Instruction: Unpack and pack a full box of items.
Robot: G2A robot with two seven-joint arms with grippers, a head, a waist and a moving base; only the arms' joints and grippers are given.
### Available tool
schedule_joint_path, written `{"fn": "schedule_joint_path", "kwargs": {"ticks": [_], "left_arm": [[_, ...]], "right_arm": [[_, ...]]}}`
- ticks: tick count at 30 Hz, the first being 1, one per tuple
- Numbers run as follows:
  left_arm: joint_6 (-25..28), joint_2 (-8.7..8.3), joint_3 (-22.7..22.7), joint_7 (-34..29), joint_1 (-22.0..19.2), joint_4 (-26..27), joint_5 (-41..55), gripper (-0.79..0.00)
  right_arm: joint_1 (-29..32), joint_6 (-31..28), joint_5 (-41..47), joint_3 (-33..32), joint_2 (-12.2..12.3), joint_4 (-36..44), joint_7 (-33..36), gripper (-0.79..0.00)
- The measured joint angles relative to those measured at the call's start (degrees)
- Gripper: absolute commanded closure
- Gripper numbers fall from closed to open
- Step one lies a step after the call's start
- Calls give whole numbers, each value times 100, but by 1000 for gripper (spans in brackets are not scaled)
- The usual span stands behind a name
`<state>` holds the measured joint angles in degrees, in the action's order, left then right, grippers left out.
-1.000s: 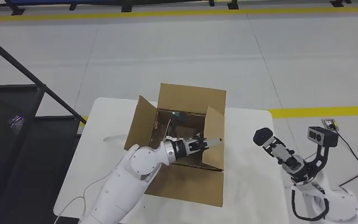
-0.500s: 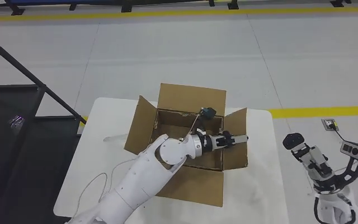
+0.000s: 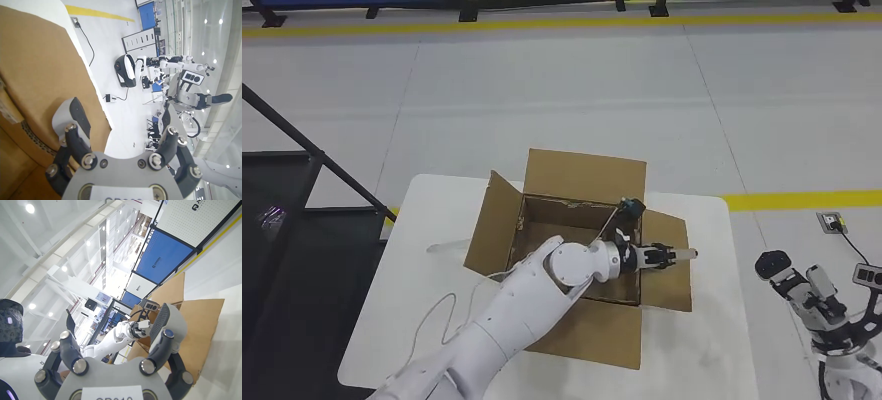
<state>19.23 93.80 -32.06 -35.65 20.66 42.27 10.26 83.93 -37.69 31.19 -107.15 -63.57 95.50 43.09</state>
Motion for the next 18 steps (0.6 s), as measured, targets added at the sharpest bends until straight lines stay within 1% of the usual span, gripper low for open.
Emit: {"fn": "schedule_joint_path", "kwargs": {"ticks": [3, 5, 9, 12, 14, 15, 16, 18], "left_arm": [[150, 40, -70, 12, -30, -69, 24, -785], [270, 30, -164, 16, -33, -9, 28, -785], [407, -77, -411, 119, 25, 308, -164, -785], [442, -250, -735, 272, 170, 774, -440, -785], [394, -432, -1081, 387, 375, 1264, -700, -785], [357, -521, -1260, 439, 503, 1527, -834, -785], [273, -647, -1520, 482, 719, 1935, -1035, -785], [78, -843, -1966, 492, 1118, 2649, -1349, -785]], "right_arm": [[-1, 17, -47, 0, 0, 42, -31, -785], [-13, 36, -339, -11, 0, 212, -195, -785], [-92, 91, -1025, 52, 4, 612, -392, -785], [-266, 248, -1586, 166, 25, 925, -336, -785], [-445, 424, -2022, 288, 40, 1140, -315, -785], [-529, 517, -2185, 349, 44, 1216, -334, -785], [-645, 639, -2368, 441, 47, 1303, -363, -785], [-824, 786, -2556, 593, 52, 1391, -378, -785]]}}
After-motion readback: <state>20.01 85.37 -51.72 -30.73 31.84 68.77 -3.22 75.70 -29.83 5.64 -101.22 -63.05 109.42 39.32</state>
